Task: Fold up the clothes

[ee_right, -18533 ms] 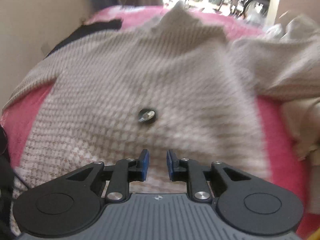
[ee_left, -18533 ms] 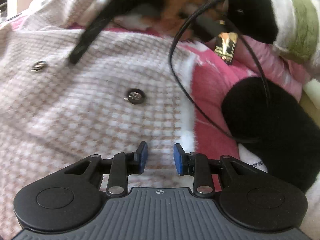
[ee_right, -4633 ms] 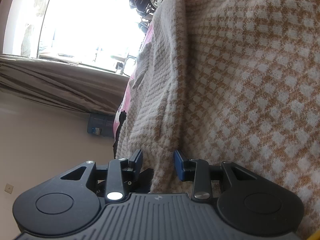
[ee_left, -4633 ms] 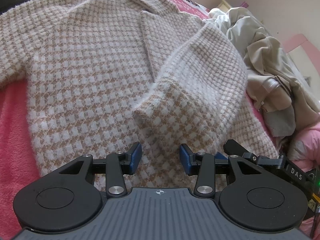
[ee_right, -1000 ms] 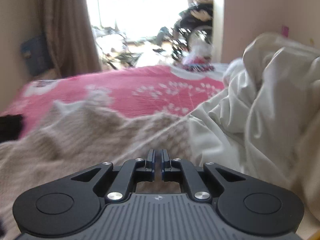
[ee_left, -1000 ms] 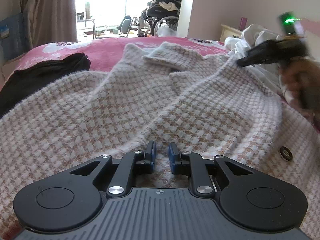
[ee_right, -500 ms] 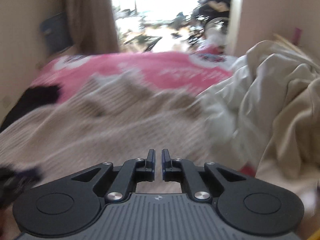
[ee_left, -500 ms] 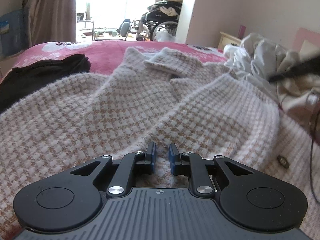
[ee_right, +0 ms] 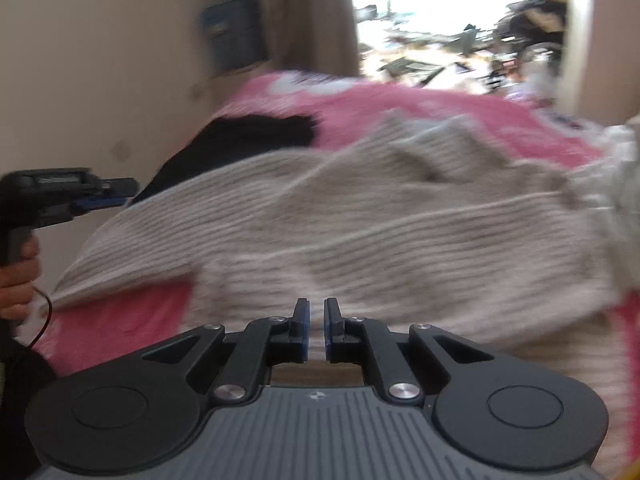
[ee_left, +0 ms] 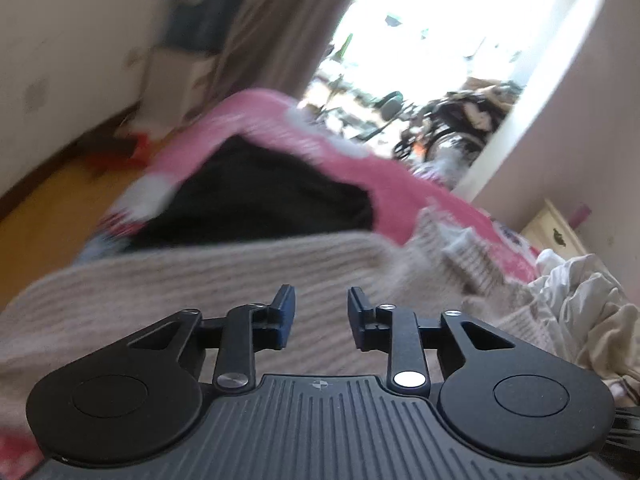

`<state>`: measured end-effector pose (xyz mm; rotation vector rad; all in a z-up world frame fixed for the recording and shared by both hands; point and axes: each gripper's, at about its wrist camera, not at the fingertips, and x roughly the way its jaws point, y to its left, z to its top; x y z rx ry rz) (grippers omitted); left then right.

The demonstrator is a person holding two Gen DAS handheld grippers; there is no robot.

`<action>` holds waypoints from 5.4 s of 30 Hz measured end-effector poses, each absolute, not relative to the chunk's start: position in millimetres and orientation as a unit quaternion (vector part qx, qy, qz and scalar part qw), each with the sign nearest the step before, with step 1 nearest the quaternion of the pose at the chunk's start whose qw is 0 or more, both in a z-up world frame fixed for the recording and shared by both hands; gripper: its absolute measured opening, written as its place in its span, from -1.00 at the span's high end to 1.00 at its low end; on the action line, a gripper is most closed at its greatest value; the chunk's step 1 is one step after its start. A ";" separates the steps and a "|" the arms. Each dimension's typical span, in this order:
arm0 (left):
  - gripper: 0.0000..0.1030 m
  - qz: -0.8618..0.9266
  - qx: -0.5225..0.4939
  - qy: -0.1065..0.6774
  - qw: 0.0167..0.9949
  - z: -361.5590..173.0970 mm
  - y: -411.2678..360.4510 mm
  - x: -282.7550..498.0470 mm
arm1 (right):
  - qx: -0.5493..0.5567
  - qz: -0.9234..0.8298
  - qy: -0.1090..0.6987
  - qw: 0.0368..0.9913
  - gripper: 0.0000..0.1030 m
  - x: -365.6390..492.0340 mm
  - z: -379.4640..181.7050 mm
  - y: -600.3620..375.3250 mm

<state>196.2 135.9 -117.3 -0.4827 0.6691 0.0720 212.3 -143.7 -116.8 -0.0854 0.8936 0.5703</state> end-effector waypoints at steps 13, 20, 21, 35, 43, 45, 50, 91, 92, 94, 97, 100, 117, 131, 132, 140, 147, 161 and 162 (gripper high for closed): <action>0.15 0.211 -0.346 0.345 0.846 -125.7 325.4 85.0 | -0.072 0.273 0.402 0.871 0.81 189.7 -141.5 -76.7; 0.07 0.221 -0.537 0.363 0.729 -204.6 388.5 52.3 | -0.168 0.441 0.292 0.832 0.45 146.0 -119.8 30.6; 0.06 0.214 -0.570 0.360 0.707 -218.5 391.4 46.9 | -0.182 0.462 0.286 0.820 0.43 141.3 -122.3 46.5; -0.14 0.209 -0.663 0.313 0.647 -258.9 392.5 34.2 | -0.333 0.495 0.274 0.754 0.39 110.6 -189.5 134.8; -0.18 0.171 -0.672 0.306 0.652 -252.2 387.9 20.5 | -0.346 0.497 0.255 0.754 0.44 102.5 -187.8 136.2; -0.19 0.162 -0.668 0.317 0.654 -251.6 381.3 19.5 | -0.344 0.499 0.253 0.754 0.44 104.8 -188.0 138.3; -0.20 0.162 -0.668 0.323 0.651 -257.8 369.8 32.3 | -0.347 0.500 0.253 0.752 0.44 104.6 -190.3 141.7; 0.36 -0.241 -0.084 0.399 0.881 -27.2 -149.5 264.2 | 0.578 0.081 0.241 0.775 0.79 178.7 -216.8 -296.5; 0.36 -0.227 -0.091 0.417 0.875 -46.1 -148.6 262.0 | 0.594 0.056 0.258 0.760 0.79 177.3 -233.8 -310.3; 0.35 -0.213 -0.119 0.429 0.870 -71.3 -132.3 254.2 | 0.609 0.034 0.274 0.744 0.79 169.3 -252.7 -332.1; 0.32 -0.182 -0.156 0.433 0.869 -97.9 -93.3 239.8 | 0.596 0.030 0.268 0.757 0.45 154.0 -247.0 -350.7; 0.30 -0.130 -0.180 0.416 0.882 -112.7 -47.5 224.5 | 0.585 0.034 0.260 0.768 0.32 148.2 -229.9 -364.0; 0.25 -0.085 -0.246 0.341 0.903 -179.7 57.1 252.7 | 0.294 0.051 0.426 0.854 -0.23 242.3 -173.2 -352.6; 0.25 -0.052 -0.137 0.330 0.933 -182.3 38.6 257.1 | 0.260 0.002 0.423 0.868 -0.09 254.4 -164.5 -356.1; 0.25 -0.046 -0.142 0.331 0.932 -183.4 41.1 258.0 | 0.273 0.005 0.421 0.865 -0.13 257.9 -168.3 -357.9; 0.25 -0.021 -0.141 0.330 0.933 -189.3 42.7 262.4 | 0.216 0.063 0.466 0.855 -0.11 264.4 -169.8 -325.0; 0.25 -0.021 -0.147 0.330 0.932 -188.9 43.8 261.8 | 0.129 0.035 0.430 0.893 0.89 245.1 -132.9 -302.2; 0.24 -0.025 -0.187 0.324 0.927 -178.9 55.6 259.6 | 0.022 -0.090 0.429 0.899 0.84 239.7 -166.9 -304.5; 0.23 -0.019 -0.201 0.319 0.926 -176.9 61.9 258.5 | 0.038 -0.097 0.416 0.903 0.82 234.8 -157.7 -308.0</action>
